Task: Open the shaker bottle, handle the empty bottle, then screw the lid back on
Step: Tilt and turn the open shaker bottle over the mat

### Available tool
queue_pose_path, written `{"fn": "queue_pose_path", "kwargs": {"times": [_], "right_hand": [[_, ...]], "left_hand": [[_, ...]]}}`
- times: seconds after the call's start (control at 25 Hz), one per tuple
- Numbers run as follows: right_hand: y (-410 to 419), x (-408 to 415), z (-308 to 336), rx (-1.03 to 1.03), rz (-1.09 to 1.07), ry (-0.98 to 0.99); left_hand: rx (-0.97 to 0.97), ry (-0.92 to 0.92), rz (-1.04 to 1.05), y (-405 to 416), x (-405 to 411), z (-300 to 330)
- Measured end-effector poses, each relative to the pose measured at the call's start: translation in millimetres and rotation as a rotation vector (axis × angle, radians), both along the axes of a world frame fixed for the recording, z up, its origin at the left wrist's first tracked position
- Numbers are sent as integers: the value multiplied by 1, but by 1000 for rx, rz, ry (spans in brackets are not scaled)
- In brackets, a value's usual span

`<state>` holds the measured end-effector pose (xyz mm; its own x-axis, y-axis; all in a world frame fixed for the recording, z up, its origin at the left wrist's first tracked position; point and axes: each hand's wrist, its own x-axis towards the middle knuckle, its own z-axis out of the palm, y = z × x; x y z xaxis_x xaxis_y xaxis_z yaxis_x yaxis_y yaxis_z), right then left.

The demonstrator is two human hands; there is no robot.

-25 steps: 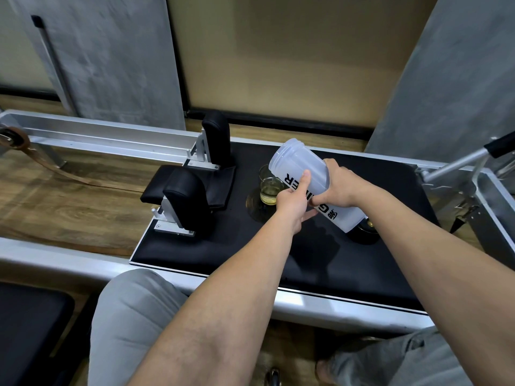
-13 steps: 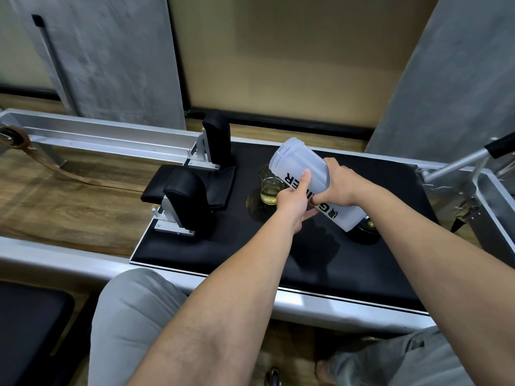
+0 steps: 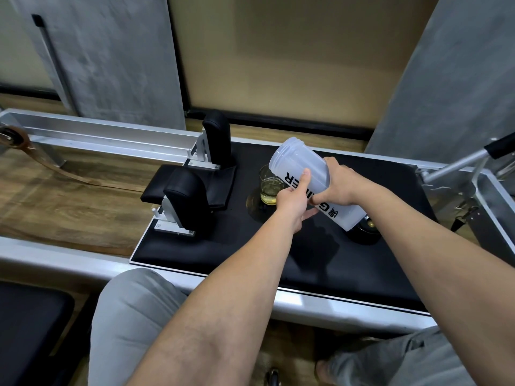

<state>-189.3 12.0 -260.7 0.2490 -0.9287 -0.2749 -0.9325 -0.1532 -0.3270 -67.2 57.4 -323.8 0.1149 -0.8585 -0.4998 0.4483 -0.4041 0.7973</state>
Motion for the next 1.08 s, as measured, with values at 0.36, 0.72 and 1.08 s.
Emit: {"fn": "queue_pose_path", "kwargs": {"times": [0.36, 0.72, 1.08], "right_hand": [[-2, -2, 0, -6, 5, 11], [-1, -1, 2, -6, 5, 18], [0, 0, 3, -5, 1, 21]], "left_hand": [[1, 3, -8, 0, -1, 1], [-5, -6, -11, -1, -1, 0], [-9, -8, -8, 1, 0, 2]]}}
